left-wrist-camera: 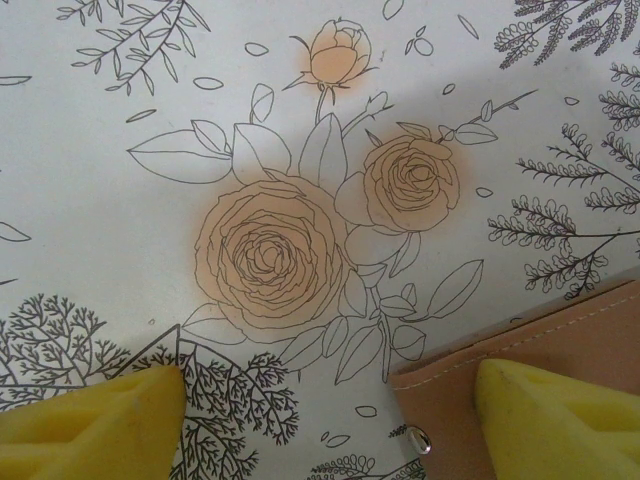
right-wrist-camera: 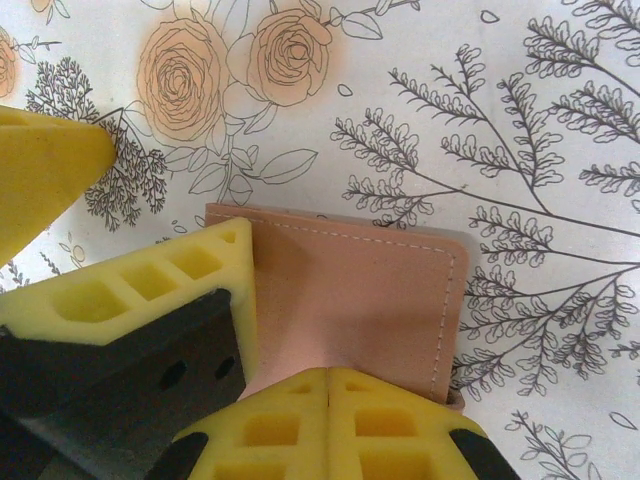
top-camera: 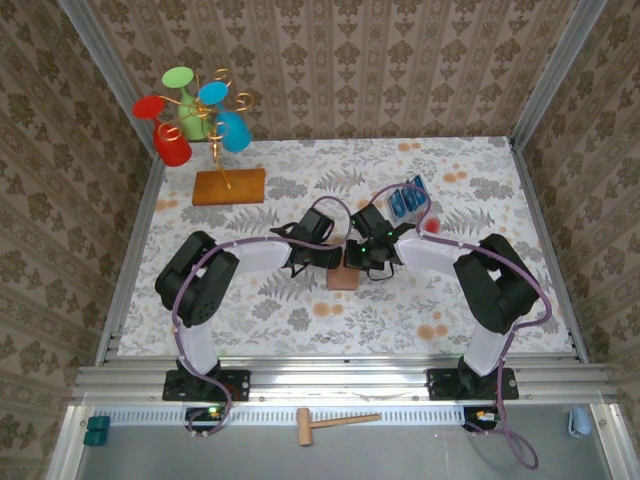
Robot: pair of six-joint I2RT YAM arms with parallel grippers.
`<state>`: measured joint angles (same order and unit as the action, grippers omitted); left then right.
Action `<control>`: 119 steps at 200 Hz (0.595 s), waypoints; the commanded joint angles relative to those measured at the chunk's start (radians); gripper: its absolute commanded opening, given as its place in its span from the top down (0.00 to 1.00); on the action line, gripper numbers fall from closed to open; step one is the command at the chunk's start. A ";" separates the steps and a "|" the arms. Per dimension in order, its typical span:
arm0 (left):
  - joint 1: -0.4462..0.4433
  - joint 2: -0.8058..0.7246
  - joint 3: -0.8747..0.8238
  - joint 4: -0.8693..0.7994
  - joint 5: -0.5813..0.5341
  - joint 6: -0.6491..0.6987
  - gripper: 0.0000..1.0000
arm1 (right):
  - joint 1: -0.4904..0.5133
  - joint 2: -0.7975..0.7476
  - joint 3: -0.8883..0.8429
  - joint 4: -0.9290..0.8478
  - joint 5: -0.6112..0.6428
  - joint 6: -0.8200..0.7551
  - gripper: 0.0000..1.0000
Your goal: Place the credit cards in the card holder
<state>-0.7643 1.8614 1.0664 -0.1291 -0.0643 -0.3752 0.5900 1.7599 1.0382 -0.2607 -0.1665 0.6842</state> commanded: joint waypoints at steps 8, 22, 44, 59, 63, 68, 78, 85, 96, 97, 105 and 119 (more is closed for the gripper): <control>-0.012 0.016 -0.036 -0.052 0.016 0.000 0.23 | 0.008 -0.048 -0.020 -0.075 0.053 -0.024 1.00; -0.012 0.018 -0.036 -0.052 0.017 0.001 0.23 | 0.010 -0.047 -0.016 -0.084 0.055 -0.029 1.00; -0.012 0.019 -0.037 -0.050 0.019 -0.002 0.23 | 0.017 -0.030 -0.007 -0.080 0.053 -0.029 1.00; -0.013 0.019 -0.040 -0.050 0.018 -0.001 0.23 | 0.025 -0.014 0.001 -0.081 0.052 -0.029 1.00; -0.012 0.020 -0.040 -0.051 0.019 -0.001 0.23 | 0.027 -0.008 0.003 -0.079 0.052 -0.029 1.00; -0.012 0.019 -0.040 -0.052 0.019 -0.001 0.23 | 0.030 -0.005 0.005 -0.079 0.053 -0.029 1.00; -0.012 0.018 -0.040 -0.052 0.019 -0.001 0.23 | 0.033 0.005 0.010 -0.077 0.053 -0.027 1.00; -0.012 0.018 -0.041 -0.052 0.019 -0.001 0.23 | 0.035 0.009 0.013 -0.074 0.051 -0.026 1.00; -0.013 0.018 -0.040 -0.050 0.018 -0.001 0.23 | 0.037 0.019 0.021 -0.074 0.048 -0.026 1.00; -0.012 0.018 -0.039 -0.050 0.018 -0.001 0.23 | 0.037 0.018 0.022 -0.074 0.048 -0.026 1.00; -0.013 0.019 -0.039 -0.052 0.020 0.001 0.23 | 0.039 0.024 0.027 -0.077 0.050 -0.028 1.00; -0.013 0.019 -0.038 -0.052 0.020 -0.001 0.23 | 0.042 0.033 0.033 -0.077 0.049 -0.027 1.00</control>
<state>-0.7650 1.8587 1.0599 -0.1211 -0.0643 -0.3752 0.6182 1.7546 1.0416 -0.2955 -0.1379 0.6651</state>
